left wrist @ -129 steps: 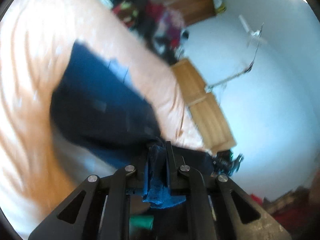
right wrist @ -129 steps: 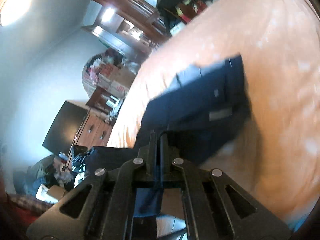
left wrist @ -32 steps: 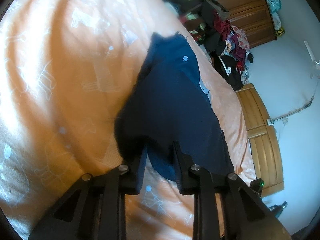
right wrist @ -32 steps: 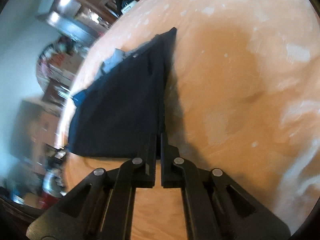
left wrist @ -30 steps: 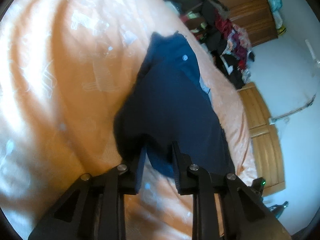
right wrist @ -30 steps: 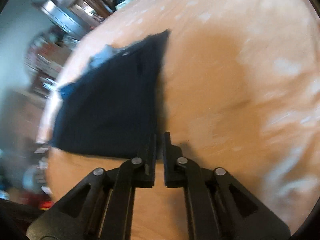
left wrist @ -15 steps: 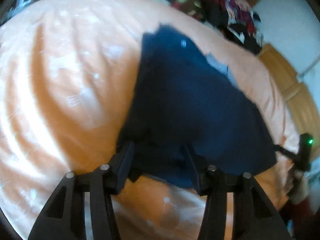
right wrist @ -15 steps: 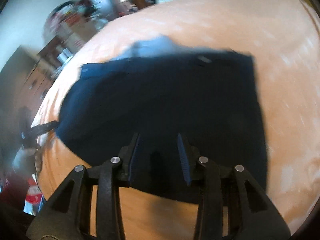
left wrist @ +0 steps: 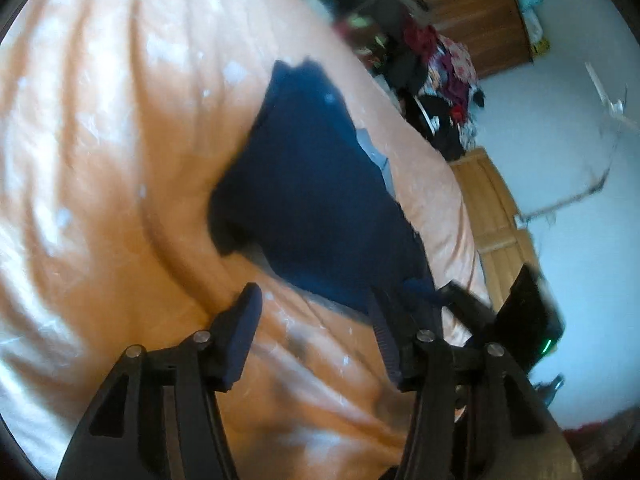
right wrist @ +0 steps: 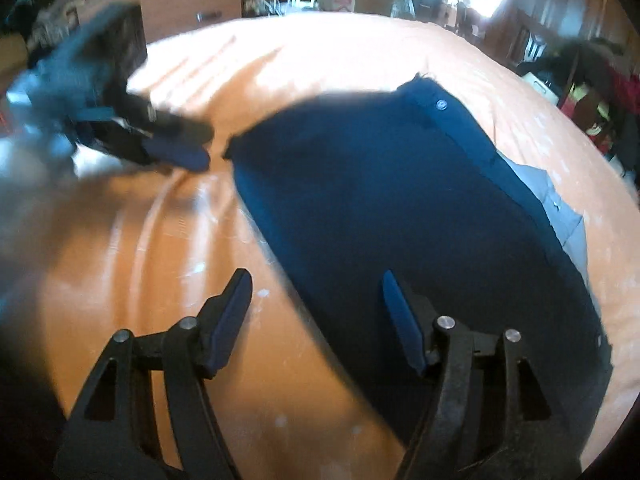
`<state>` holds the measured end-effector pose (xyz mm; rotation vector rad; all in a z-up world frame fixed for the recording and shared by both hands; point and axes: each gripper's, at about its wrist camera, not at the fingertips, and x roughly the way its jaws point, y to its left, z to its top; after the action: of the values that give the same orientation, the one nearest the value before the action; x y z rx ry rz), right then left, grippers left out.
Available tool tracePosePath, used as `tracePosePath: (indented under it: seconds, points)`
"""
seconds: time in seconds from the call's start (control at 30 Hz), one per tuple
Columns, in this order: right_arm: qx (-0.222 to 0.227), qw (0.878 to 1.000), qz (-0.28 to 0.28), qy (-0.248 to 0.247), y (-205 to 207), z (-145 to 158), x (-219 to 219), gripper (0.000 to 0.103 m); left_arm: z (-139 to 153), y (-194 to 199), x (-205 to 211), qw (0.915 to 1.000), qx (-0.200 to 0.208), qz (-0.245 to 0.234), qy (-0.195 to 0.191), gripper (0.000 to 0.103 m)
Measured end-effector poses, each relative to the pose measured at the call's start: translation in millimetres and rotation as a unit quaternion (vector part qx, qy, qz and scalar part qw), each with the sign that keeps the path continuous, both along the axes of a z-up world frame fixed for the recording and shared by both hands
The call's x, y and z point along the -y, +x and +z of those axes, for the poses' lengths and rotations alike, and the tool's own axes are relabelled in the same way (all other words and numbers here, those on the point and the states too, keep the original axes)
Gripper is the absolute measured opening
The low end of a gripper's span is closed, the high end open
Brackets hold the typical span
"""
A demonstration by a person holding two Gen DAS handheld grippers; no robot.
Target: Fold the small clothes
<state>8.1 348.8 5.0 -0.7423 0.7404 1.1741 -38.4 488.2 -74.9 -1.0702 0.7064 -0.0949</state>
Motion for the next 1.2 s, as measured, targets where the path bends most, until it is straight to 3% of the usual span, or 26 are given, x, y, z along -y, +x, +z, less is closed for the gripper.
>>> tracePosePath:
  seconds: [0.1, 0.13, 0.17, 0.2, 0.23, 0.27, 0.37, 0.53, 0.57, 0.6, 0.63, 0.67, 0.73, 0.83, 0.9, 0.97, 1.03, 1.1, 1.2]
  points:
    - [0.059, 0.998, 0.007, -0.012, -7.6, -11.9, -7.9, 0.065, -3.2, 1.7, -3.5, 0.9995, 0.010, 0.022, -0.020, 0.061]
    - [0.066, 0.998, 0.007, -0.012, -8.8, -13.9, -11.3, 0.060, -3.2, 2.3, 0.0, 0.9995, 0.010, 0.024, -0.020, 0.062]
    - [0.070, 0.998, 0.003, -0.009, -8.0, -13.9, -14.6, 0.033, -2.5, 5.1, 2.3, 0.9995, 0.010, 0.026, -0.018, 0.064]
    - [0.050, 0.999, 0.000, -0.001, -3.3, -9.2, -16.4, 0.017, -2.3, 8.4, 6.5, 0.9995, 0.010, 0.027, -0.014, 0.067]
    - [0.029, 0.999, -0.008, 0.011, 2.2, -3.1, -17.6, 0.005, -3.1, 10.6, 9.3, 0.9994, 0.010, 0.031, -0.012, 0.068]
    - [0.019, 0.999, -0.020, 0.027, 8.4, 6.7, -13.7, 0.004, -3.1, 13.3, 11.5, 0.9992, 0.010, 0.037, -0.011, 0.072]
    - [0.004, 0.999, -0.026, 0.041, 17.7, 25.3, -5.8, 0.004, -0.9, 22.0, 20.0, 0.9989, 0.018, 0.042, -0.011, 0.082]
    - [0.013, 0.999, -0.011, 0.037, 6.1, 27.6, -10.0, 0.004, -8.4, 44.1, 13.5, 0.9970, 0.026, 0.066, -0.030, 0.082]
    - [0.011, 0.999, -0.012, 0.038, 4.2, 27.3, -8.9, 0.004, -9.5, 48.2, 8.6, 0.9970, 0.020, 0.073, -0.016, 0.067]
    - [0.006, 0.999, -0.013, 0.038, 3.9, 25.2, -9.1, 0.004, -12.9, 52.8, 1.8, 0.9970, 0.002, 0.078, 0.003, 0.037]
    - [-0.008, 0.999, -0.008, 0.030, 2.9, 20.4, -9.9, 0.009, -19.8, 54.0, -7.5, 0.9962, -0.012, 0.086, -0.002, 0.022]
    - [-0.018, 1.000, 0.000, 0.020, 1.8, 14.6, -10.4, 0.018, -27.7, 49.9, -18.7, 0.9947, -0.010, 0.096, -0.035, 0.013]
    - [-0.044, 0.999, 0.018, 0.018, 5.4, 16.5, -8.2, 0.030, -27.7, 43.9, -27.3, 0.9949, -0.009, 0.095, -0.031, 0.013]
    - [-0.123, 0.988, 0.009, 0.090, 30.4, 46.7, 4.2, 0.058, -30.6, 40.1, -25.4, 0.9967, -0.004, 0.079, -0.022, 0.013]
    - [-0.172, 0.975, -0.026, 0.141, 67.7, 61.1, 0.2, 0.059, -30.8, 45.0, -19.2, 0.9973, -0.006, 0.073, 0.003, 0.014]
    - [-0.192, 0.966, -0.060, 0.163, 109.1, 60.5, -19.3, 0.055, -29.4, 50.1, -14.6, 0.9977, -0.007, 0.065, 0.019, 0.018]
    - [-0.197, 0.964, -0.078, 0.162, 144.6, 52.6, -48.7, 0.048, -29.6, 47.4, -15.3, 0.9977, -0.002, 0.064, 0.020, 0.018]
    - [-0.239, 0.954, -0.092, 0.154, 182.9, 33.9, -89.7, 0.046, -30.2, 47.1, -15.9, 0.9978, 0.002, 0.063, 0.019, 0.018]
    - [-0.259, 0.953, -0.096, 0.123, 211.2, 7.1, -138.8, 0.046, -31.8, 38.2, -15.1, 0.9979, 0.007, 0.059, 0.027, 0.020]
